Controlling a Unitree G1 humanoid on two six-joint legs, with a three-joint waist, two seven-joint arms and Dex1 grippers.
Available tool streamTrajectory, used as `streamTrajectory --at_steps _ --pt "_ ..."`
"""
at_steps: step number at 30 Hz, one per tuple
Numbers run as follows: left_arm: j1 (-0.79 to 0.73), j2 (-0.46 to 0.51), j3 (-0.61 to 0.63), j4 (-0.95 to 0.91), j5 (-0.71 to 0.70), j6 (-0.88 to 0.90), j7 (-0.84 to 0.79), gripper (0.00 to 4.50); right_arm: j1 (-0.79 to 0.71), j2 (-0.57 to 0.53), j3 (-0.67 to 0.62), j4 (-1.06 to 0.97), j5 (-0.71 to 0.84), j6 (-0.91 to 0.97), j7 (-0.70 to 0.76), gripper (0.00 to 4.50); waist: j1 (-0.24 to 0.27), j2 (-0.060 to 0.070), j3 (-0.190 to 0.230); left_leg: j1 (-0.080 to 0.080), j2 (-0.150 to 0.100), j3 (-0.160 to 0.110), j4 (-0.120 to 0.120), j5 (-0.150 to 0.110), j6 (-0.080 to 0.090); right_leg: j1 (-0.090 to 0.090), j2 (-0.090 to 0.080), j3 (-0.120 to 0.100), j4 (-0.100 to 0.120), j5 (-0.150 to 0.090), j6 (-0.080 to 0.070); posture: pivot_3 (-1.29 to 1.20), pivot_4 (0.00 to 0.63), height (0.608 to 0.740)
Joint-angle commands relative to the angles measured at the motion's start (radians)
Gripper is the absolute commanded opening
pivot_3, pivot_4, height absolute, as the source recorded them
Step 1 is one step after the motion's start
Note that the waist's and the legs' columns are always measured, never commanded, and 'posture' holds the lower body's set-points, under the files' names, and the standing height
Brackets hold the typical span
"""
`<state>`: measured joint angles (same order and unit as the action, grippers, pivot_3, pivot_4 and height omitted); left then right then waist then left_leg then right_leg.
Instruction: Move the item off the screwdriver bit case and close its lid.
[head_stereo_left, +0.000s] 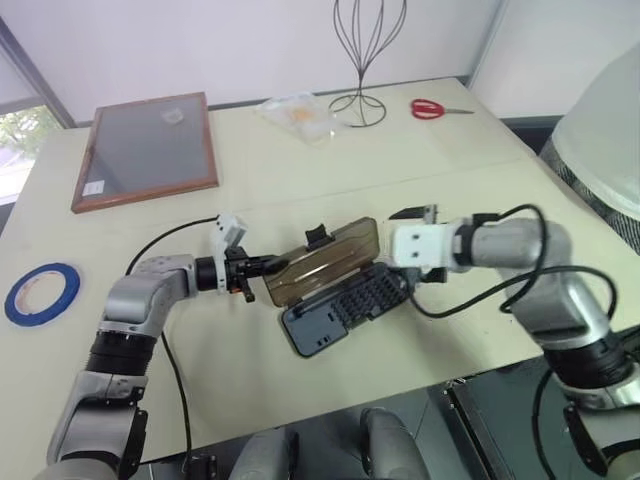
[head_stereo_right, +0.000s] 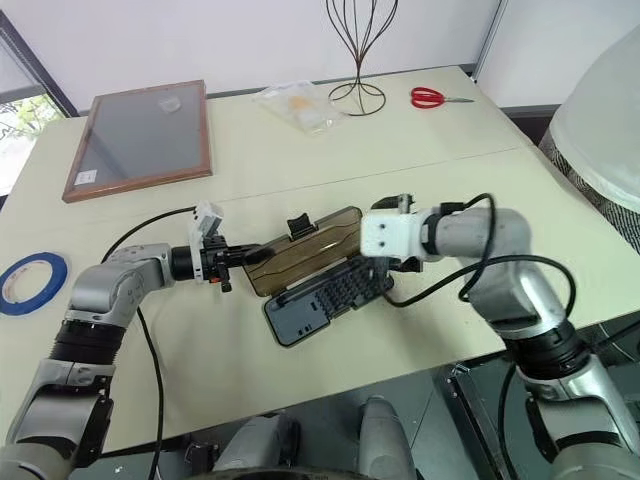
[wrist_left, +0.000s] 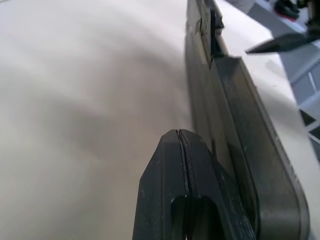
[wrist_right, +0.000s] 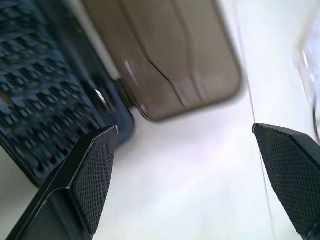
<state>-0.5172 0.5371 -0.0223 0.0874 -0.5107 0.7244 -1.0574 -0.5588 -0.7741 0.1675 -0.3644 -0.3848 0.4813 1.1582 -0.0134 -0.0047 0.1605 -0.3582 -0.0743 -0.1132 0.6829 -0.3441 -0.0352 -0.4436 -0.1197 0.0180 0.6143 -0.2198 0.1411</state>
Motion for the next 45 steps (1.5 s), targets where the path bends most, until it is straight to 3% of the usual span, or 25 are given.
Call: streamTrajectory --at_steps 1,7,15,20,25,28,31,36,41,44,45 --pt "-0.025 0.021 0.006 -0.098 -0.055 0.033 -0.039 0.00 0.006 -0.055 -0.072 -0.006 0.027 0.035 -0.020 4.47 0.002 0.000 0.000 0.000 0.000 0.000 0.000 0.000 0.000 0.000 0.000 0.000 0.000 0.000 0.000 0.00 0.150 0.740" --pt "-0.003 0.073 -0.054 -0.176 -0.076 0.070 -0.116 0.00 0.032 -0.098 -0.091 0.021 0.030 0.069 -0.081 4.47 0.001 0.000 0.000 0.000 0.000 0.001 0.000 0.000 0.000 0.000 0.000 0.000 0.000 0.000 0.000 0.00 0.150 0.740" --pt "-0.024 0.084 -0.188 -0.121 -0.021 0.030 -0.208 0.00 0.050 -0.142 -0.086 0.034 0.045 0.091 -0.110 4.47 0.002 0.000 0.000 0.000 0.000 0.001 0.000 0.000 0.000 0.000 0.000 0.000 0.000 0.000 0.000 0.00 0.150 0.740" --pt "-0.020 0.072 -0.367 0.067 0.182 -0.142 -0.241 0.00 0.090 -0.144 -0.085 -0.007 0.062 0.127 -0.122 4.47 0.003 -0.001 0.000 0.000 0.000 0.002 0.000 0.000 0.000 0.001 0.000 0.000 -0.001 0.000 0.000 0.00 0.150 0.740" --pt "-0.013 0.087 -0.447 0.219 0.339 -0.347 -0.224 0.00 0.113 -0.153 -0.084 -0.034 0.072 0.145 -0.131 4.47 0.005 0.002 -0.003 0.008 0.000 0.002 0.000 -0.001 0.001 0.009 -0.001 -0.001 -0.002 0.000 0.000 0.00 0.150 0.740" --pt "-0.024 0.069 -0.395 0.195 0.277 -0.313 -0.234 0.00 0.121 -0.155 -0.085 -0.044 0.080 0.154 -0.142 4.47 0.003 0.003 -0.006 0.019 0.000 0.001 -0.001 -0.005 0.010 0.021 0.000 0.000 -0.003 -0.001 0.000 0.00 0.150 0.740" --pt "-0.061 0.030 -0.304 0.153 0.177 -0.221 -0.220 0.00 0.114 -0.135 -0.096 -0.056 0.112 0.189 -0.151 4.47 0.004 0.004 -0.006 0.019 0.001 0.001 -0.001 -0.006 0.011 0.021 0.000 0.000 -0.003 -0.001 0.000 0.00 0.150 0.740" --pt "-0.135 -0.004 -0.186 0.073 0.042 -0.047 -0.207 0.00 0.107 -0.088 -0.114 -0.085 0.216 0.257 -0.146 4.47 0.002 0.002 -0.005 0.014 0.001 0.001 0.000 -0.003 0.005 0.015 0.000 0.000 -0.002 -0.001 0.001 0.00 0.150 0.740" --pt "-0.213 -0.023 -0.128 0.083 0.003 0.026 -0.179 0.00 0.118 -0.044 -0.116 -0.125 0.357 0.307 -0.115 4.47 0.003 0.002 -0.004 0.000 0.000 0.000 0.002 -0.002 0.004 0.002 0.000 -0.001 -0.001 0.000 0.001 0.00 0.150 0.740" --pt "-0.248 -0.037 -0.124 0.148 0.028 0.001 -0.166 0.00 0.132 -0.036 -0.110 -0.151 0.428 0.328 -0.104 3.60 0.003 0.002 -0.004 0.000 0.000 0.000 0.001 -0.002 0.004 0.002 0.000 -0.001 -0.001 0.000 0.001 0.00 0.150 0.740" --pt "-0.255 -0.041 -0.131 0.175 0.045 -0.018 -0.162 0.00 0.137 -0.033 -0.109 -0.164 0.458 0.330 -0.097 3.09 0.003 0.002 -0.004 0.000 0.000 0.000 0.001 -0.002 0.004 0.002 0.000 -0.001 -0.001 0.000 0.001 0.00 0.150 0.740"
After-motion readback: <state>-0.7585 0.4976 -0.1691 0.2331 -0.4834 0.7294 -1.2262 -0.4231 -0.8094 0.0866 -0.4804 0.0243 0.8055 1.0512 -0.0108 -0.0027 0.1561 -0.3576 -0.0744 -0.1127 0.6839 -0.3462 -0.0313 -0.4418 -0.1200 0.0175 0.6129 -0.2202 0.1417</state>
